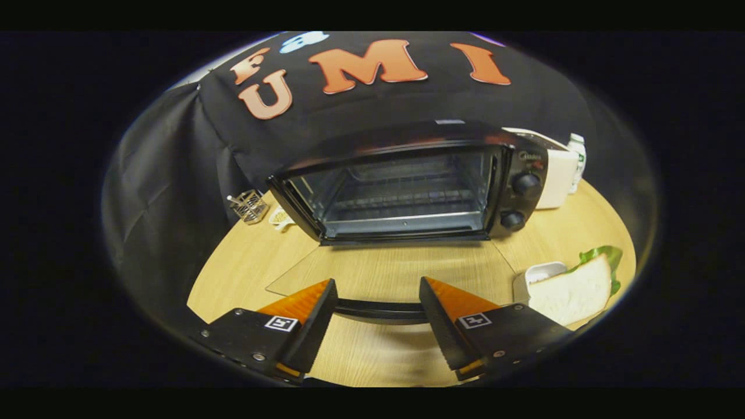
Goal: Open the toaster oven, put the food inside, and close the toaster oven door.
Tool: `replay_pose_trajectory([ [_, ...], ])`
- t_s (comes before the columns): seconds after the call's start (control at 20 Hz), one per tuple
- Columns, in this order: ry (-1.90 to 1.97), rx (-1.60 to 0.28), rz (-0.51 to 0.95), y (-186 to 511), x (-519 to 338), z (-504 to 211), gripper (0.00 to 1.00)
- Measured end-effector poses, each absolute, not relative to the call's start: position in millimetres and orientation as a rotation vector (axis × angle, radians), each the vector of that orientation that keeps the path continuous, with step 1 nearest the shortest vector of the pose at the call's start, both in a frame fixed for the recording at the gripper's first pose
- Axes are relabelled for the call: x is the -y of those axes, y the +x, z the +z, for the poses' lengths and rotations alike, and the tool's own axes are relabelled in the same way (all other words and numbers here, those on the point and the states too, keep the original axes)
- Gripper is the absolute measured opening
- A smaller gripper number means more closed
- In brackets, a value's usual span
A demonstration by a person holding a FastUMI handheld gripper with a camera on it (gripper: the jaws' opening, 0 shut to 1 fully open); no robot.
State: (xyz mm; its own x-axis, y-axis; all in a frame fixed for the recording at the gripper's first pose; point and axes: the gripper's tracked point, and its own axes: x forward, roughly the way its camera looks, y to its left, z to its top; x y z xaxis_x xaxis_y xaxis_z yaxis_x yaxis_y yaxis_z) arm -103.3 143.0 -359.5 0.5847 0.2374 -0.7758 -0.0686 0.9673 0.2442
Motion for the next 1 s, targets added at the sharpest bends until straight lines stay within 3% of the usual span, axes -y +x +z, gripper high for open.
replay_pose_trajectory([
  [0.4, 0.128, -1.067, 0.177, -120, -135, -401, 0.81],
  [1.0, 0.193, -1.02, 0.222, -115, -121, -383, 0.8],
])
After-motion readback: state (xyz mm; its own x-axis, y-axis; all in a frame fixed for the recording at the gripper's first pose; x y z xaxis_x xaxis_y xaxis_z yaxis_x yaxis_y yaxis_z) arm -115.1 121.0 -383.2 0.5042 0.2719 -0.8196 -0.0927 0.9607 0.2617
